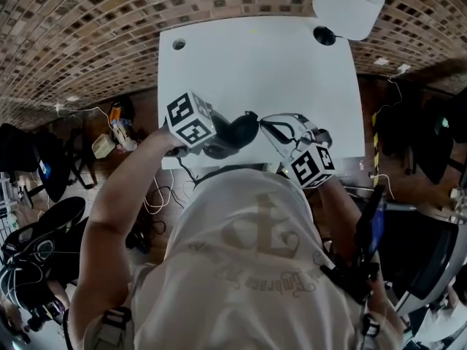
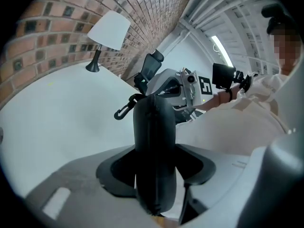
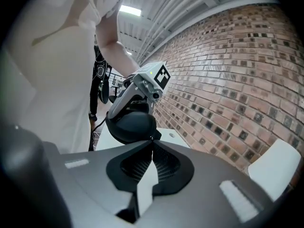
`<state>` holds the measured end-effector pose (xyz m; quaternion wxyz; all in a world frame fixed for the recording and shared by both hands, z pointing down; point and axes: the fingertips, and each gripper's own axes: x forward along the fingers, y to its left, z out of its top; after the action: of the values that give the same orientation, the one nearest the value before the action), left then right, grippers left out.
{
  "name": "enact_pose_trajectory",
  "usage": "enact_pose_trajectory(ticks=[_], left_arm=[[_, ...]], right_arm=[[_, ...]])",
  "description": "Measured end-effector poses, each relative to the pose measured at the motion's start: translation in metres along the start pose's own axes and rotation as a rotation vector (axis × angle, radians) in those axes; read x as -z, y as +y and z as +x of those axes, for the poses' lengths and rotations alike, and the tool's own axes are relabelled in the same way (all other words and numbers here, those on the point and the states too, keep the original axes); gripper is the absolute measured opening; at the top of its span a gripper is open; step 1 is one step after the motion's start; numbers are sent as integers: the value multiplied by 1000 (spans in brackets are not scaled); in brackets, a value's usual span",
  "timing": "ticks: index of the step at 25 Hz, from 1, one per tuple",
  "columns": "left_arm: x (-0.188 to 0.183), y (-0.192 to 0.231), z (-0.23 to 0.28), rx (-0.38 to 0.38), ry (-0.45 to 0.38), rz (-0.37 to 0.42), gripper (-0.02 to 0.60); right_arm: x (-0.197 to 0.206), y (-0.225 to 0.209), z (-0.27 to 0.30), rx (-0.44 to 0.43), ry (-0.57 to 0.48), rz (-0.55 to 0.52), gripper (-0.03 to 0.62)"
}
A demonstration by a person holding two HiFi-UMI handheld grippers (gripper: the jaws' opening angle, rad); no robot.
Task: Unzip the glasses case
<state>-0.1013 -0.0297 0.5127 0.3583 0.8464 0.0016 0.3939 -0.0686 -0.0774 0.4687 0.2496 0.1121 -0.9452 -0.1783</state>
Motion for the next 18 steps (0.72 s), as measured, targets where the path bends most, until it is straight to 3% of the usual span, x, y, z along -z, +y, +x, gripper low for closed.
enact_pose_trajectory(ticks=[6, 18], left_arm=[[-2, -1, 3, -31, 115, 90, 245], [14, 11, 13, -113, 307, 173, 244]], right_arm=[[-2, 2, 1, -14, 20, -76, 9], [1, 15, 9, -65, 82, -243, 11]])
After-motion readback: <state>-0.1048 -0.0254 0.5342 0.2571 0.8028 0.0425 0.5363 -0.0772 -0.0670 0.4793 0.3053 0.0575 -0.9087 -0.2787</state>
